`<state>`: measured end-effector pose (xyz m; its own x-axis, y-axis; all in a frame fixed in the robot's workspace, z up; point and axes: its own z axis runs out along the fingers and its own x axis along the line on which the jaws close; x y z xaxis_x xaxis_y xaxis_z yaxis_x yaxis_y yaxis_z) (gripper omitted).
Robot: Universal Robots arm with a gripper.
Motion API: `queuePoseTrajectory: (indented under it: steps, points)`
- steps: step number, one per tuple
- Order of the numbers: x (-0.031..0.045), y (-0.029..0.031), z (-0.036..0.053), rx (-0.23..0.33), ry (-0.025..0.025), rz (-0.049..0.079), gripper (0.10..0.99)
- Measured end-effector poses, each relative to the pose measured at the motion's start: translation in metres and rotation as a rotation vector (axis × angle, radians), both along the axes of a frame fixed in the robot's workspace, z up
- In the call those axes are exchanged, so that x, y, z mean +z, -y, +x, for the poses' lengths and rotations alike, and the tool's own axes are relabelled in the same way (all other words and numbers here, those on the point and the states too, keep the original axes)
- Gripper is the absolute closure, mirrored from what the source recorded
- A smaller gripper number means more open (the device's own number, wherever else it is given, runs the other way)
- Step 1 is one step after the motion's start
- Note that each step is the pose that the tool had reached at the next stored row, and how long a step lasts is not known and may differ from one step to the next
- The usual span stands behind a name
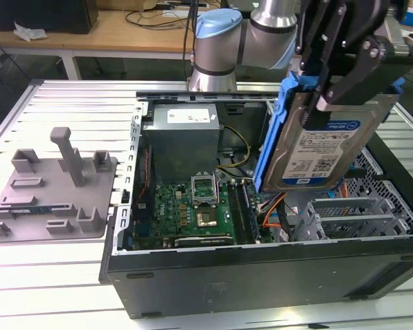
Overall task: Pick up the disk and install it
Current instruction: 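Insert the disk into the insertion slot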
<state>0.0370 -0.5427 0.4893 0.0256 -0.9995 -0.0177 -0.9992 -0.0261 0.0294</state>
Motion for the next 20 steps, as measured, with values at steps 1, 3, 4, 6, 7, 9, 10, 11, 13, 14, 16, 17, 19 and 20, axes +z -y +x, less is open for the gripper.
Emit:
queuePoseTrajectory:
  steps: [1,3,4,6,7,9,10,11,13,14,16,17,19,20]
  points:
    - [-0.0001,0.0009,0.0047,0.0,0.0001,0.0,0.722]
    - [0.0,0.0021,0.0112,0.0,0.0,0.0,0.722]
    - [0.0,0.0026,0.0138,0.0,0.0001,0.0,0.722]
    - [0.0,0.0035,0.0187,0.0,0.0,0.0,0.722]
    - [0.0,0.0039,0.0209,0.0,0.0001,0.0,0.722]
    - [-0.0001,0.0048,0.0262,0.0,0.0,0.0,0.722]
    - [0.0,0.0055,0.0301,0.0,0.0,0.0,0.722]
    - [-0.0001,0.0061,0.0336,0.0,0.0001,0.0,0.722]
    - [-0.0001,0.0068,0.0394,0.0,0.0001,0.0,0.722]
    - [-0.0001,0.007,0.0418,0.0,0.0002,0.0,0.722]
    - [-0.0002,0.0075,0.0483,0.0,0.0006,0.0,0.722]
    - [-0.0003,0.0077,0.0509,0.0,0.0009,0.0,0.722]
    - [-0.0002,0.0077,0.054,0.0,0.0021,0.0,0.722]
    - [-0.0003,0.0078,0.0551,0.0,0.003,0.0,0.722]
